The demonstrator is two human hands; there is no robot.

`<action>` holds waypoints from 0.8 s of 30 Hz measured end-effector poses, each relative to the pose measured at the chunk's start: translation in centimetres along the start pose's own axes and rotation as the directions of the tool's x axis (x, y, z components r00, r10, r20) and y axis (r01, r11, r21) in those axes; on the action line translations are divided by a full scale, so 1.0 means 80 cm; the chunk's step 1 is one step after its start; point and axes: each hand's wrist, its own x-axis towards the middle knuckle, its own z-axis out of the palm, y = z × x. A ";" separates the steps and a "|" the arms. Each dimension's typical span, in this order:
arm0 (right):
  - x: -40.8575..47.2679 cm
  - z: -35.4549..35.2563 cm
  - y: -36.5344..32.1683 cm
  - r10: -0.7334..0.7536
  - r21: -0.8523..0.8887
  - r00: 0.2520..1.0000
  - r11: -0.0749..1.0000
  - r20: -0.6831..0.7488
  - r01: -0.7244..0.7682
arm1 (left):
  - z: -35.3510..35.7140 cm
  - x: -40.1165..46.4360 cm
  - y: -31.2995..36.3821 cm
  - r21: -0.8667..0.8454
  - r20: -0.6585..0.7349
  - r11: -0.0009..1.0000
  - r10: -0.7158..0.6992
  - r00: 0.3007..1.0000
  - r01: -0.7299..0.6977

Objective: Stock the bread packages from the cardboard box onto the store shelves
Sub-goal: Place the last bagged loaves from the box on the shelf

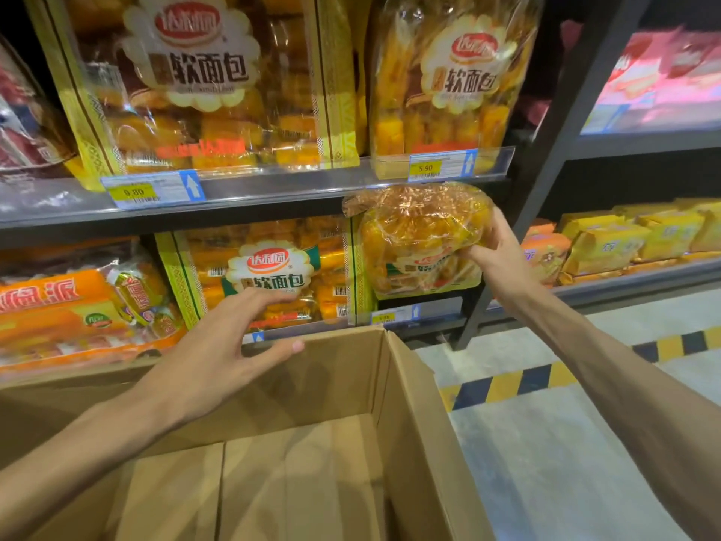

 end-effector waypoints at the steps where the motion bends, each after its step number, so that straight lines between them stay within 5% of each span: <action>1: 0.003 0.003 0.004 0.004 0.001 1.000 1.000 -0.004 -0.004 | 0.001 0.000 -0.004 0.029 0.001 1.000 -0.001 1.000 0.001; 6: 0.009 0.016 0.019 0.011 0.023 0.998 1.000 -0.055 -0.010 | 0.008 0.000 -0.020 0.172 0.053 0.984 0.039 0.998 -0.047; 18: -0.004 0.048 0.045 0.027 -0.115 0.985 0.992 -0.173 -0.048 | 0.017 -0.011 -0.026 0.179 0.050 0.984 0.006 0.999 -0.015; 24: 0.002 0.057 0.037 0.170 -0.165 0.955 0.963 -0.244 -0.214 | 0.019 -0.014 -0.028 0.207 0.048 0.978 0.006 0.999 -0.016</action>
